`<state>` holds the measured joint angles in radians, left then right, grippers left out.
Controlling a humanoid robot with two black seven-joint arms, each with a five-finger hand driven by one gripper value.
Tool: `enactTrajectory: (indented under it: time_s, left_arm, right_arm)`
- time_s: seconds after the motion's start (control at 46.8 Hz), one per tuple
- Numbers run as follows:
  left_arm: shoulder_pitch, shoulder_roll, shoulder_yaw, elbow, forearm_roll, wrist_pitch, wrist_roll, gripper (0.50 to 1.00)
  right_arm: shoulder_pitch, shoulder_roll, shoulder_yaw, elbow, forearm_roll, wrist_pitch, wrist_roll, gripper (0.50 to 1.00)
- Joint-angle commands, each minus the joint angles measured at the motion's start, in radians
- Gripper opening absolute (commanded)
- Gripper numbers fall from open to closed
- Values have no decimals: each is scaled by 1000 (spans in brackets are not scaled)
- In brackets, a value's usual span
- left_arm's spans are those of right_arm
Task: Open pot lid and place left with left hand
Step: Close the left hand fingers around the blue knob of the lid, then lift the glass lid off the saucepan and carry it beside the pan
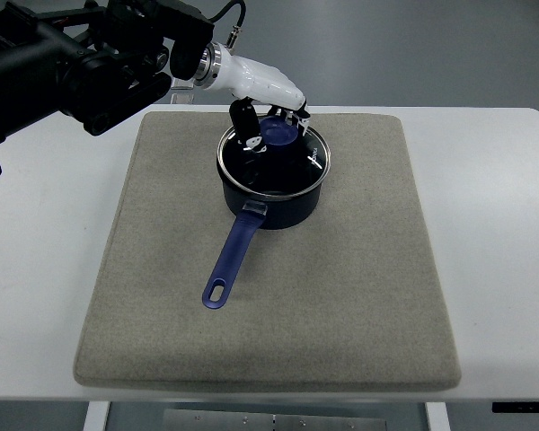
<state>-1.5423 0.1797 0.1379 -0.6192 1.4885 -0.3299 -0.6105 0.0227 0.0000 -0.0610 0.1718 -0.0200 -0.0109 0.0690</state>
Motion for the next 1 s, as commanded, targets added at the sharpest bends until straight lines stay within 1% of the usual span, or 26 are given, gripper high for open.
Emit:
enactTrajectory:
  time_s: [0.0, 0.534, 0.769, 0.982]
  left_arm:
    - [1, 0, -1, -1, 0, 0, 0, 500]
    - [-19, 7, -12, 12, -14, 5, 0, 500]
    - [-27, 12, -12, 105, -20, 5, 0, 500]
    - [-36, 56, -1, 136, -20, 0, 0, 500]
  right_arm:
    - [-1, 0, 0, 0, 0, 0, 0, 917]
    - [0, 0, 0, 0, 0, 0, 0, 917]
    - [0, 0, 0, 0, 0, 0, 0, 917]
    - [-1, 0, 0, 0, 0, 0, 0, 917]
